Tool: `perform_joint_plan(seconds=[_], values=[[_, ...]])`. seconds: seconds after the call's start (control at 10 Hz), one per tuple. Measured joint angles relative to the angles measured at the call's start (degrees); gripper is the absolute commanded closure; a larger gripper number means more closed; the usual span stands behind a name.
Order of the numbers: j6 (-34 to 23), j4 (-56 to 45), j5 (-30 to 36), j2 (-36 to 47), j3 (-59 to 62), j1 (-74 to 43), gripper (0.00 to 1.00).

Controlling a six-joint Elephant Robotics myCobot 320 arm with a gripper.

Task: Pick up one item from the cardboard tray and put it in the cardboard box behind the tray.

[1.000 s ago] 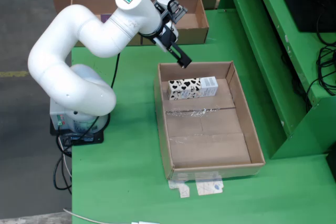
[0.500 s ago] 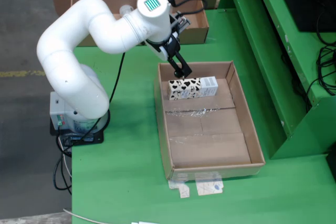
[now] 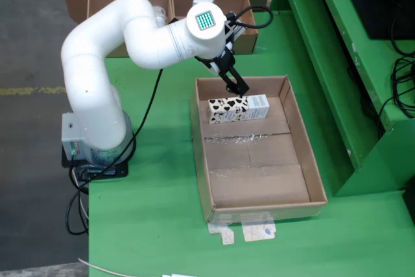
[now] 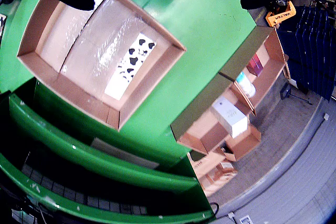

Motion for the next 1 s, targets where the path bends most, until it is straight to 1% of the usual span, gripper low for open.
perform_joint_plan(seconds=[0.2, 0.4, 0.5, 1.0], values=[[-5.5, 0.0, 5.5, -5.4, 4.5, -5.5, 0.00], [-11.1, 0.0, 9.5, -11.0, 4.5, -11.0, 0.00], [-13.4, 0.0, 9.5, -12.3, 4.5, -13.4, 0.00], [-26.9, 0.0, 9.5, -12.3, 4.5, -26.8, 0.00]])
